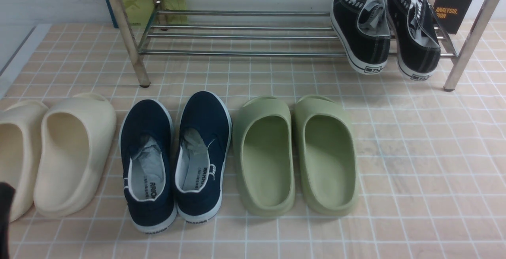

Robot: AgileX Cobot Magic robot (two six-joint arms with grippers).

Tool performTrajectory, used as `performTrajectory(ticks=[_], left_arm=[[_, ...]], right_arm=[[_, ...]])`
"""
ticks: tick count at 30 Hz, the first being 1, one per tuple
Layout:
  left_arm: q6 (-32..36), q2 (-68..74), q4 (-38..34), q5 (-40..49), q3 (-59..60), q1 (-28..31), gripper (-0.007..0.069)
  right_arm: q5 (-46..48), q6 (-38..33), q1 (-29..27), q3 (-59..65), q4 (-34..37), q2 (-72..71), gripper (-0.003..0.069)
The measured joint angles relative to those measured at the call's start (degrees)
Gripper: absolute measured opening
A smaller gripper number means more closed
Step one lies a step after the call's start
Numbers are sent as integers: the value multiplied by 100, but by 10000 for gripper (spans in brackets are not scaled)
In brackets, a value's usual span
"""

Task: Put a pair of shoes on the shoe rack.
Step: Use the left arm to grab the shoe closest to it

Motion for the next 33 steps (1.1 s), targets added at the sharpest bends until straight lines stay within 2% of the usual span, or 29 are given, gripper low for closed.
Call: performTrajectory(ticks=[2,4,5,6,8,10,12,14,16,19,20,21,22,26,33], left_arm=[[-50,0,0,-507,0,0,239],[-338,0,-31,-1605,0,0,239],[-368,0,-31,-1689,0,0,239],[-600,0,-96,-2345,0,0,239],[-898,0,-234,-3041,-13,0,239],[-1122,0,-342,-3065,-175,0,239],[-1314,0,-411,-2573,-600,0,239],[-1390,0,-494,-1543,-1258,0,224],[-1325,139,-698,-126,-2026,0,187],[-722,991,-786,1744,-3186,0,82],[-636,1059,-786,1957,-3239,0,75],[-361,1709,-755,2664,-3578,0,25],[-272,2162,-750,3038,-3675,0,12],[-410,3538,-750,3611,-3693,0,2],[-1090,5872,-1102,3896,-3952,-2,16]], right_arm=[[0,0,0,0,0,0,145],[0,0,0,0,0,0,144],[0,0,0,0,0,0,144],[0,0,0,0,0,0,146],[0,0,0,0,0,0,146],[0,0,0,0,0,0,146],[0,0,0,0,0,0,149],[0,0,0,0,0,0,153],[0,0,0,0,0,0,154],[0,0,0,0,0,0,157],[0,0,0,0,0,0,157],[0,0,0,0,0,0,157],[0,0,0,0,0,0,158],[0,0,0,0,0,0,165],[2,0,0,0,0,0,167]])
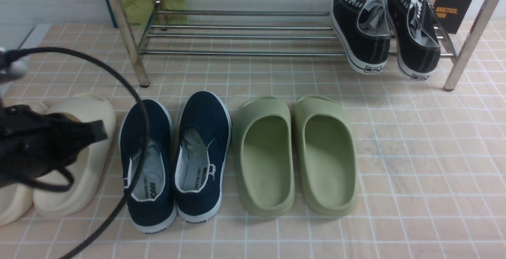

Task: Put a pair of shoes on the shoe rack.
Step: Use the left arm to grab the shoe closest to it

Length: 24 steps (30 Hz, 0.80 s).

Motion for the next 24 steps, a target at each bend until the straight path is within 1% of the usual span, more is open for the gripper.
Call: performTrajectory(ticks=[2,4,8,10,11,13,15,16,18,19,20,21,22,23,24], left_arm=[[-28,833,-30,340,-325,0,66],[-21,1498,-30,728,-648,0,138],[147,2726,69,1566,-1330,0,332],[177,3280,83,1964,-1671,0,412],[200,3541,98,2152,-1835,-5,436],[246,3971,151,2450,-2102,-24,449],[284,4350,236,2676,-2319,-36,423],[283,4441,222,2771,-2391,-36,388],[290,4478,241,2867,-2481,-36,345],[290,4476,321,2940,-2548,-36,250],[285,4476,340,2956,-2554,-36,240],[279,4394,461,2971,-2585,-36,169],[279,4360,489,2966,-2594,-36,148],[247,4162,670,2964,-2649,-36,85],[225,3998,740,3001,-2686,-36,64]], right_arm=[[0,0,0,0,0,0,172],[0,0,0,0,0,0,175],[0,0,0,0,0,0,181],[0,0,0,0,0,0,185],[0,0,0,0,0,0,186],[0,0,0,0,0,0,188],[0,0,0,0,0,0,192],[0,0,0,-2,0,0,193],[0,0,0,-2,0,0,196],[0,0,0,-2,0,0,198],[0,0,0,-2,0,0,199],[0,0,0,-2,0,0,200],[5,0,0,-2,0,0,200],[5,0,0,-2,0,0,202],[5,0,0,-2,0,0,203]])
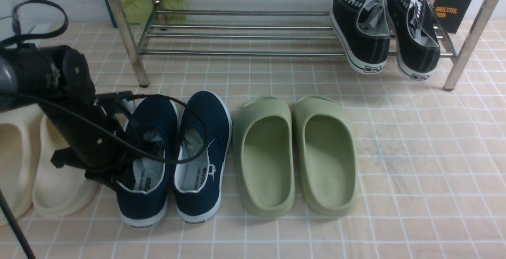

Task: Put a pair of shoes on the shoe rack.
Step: Use the left arm to grab the shoe closest to it, then use the left arm to put a shoe into the shoe rack

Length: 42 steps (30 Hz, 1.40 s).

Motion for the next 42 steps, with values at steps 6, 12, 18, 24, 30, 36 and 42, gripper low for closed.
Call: performTrajectory(ticks=[6,12,18,24,30,36,42], left_arm=[[8,-891,-150,346,-542,-2,48],[83,-423,-236,874,-1669,-2,47],[83,746,-248,1362,-3238,-2,47],[-109,2189,-192,2018,-5141,-2,47],[-420,3174,-152,2018,-6538,-2,63],[-610,3608,-318,1819,-7162,-62,148],[-504,3716,-319,1634,-7225,-62,309]], right_arm=[[0,0,0,0,-5,0,209],[0,0,0,0,-5,0,217],[0,0,0,0,-5,0,223],[0,0,0,0,-11,0,230],[0,0,0,0,-17,0,237],[0,0,0,0,-11,0,238],[0,0,0,0,-4,0,238]])
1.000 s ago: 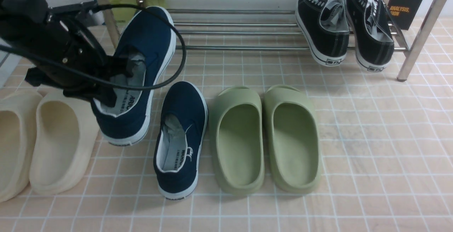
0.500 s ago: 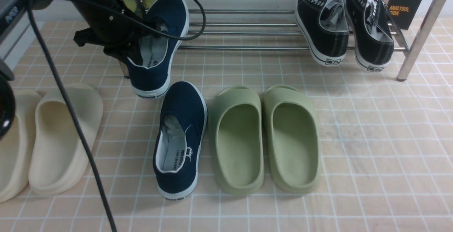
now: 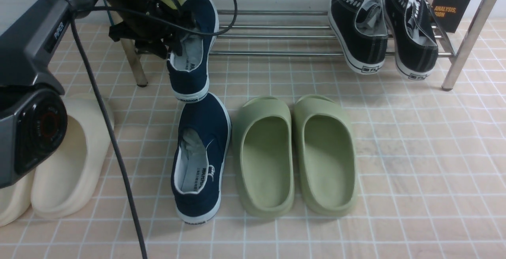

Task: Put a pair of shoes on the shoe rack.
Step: Use the left arm to put a shoe into the shoe rack

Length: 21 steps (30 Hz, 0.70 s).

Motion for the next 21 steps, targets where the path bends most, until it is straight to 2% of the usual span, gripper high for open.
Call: performTrajectory(ticks=[5,10,13,14,18,21], left_arm=[[7,-92,6,296,-5,6,348],[205,-452,128,382,-5,6,315],[325,-689,184,382,-5,11,246],[329,-707,192,382,-5,11,246],[456,-1042,248,382,-5,-23,64],[635,-1329,340,382,146,-220,7]], right_arm=[[0,0,0,0,0,0,238],[0,0,0,0,0,0,239],[0,0,0,-4,0,0,239],[0,0,0,-4,0,0,239],[0,0,0,-4,0,0,239],[0,0,0,-4,0,0,239]])
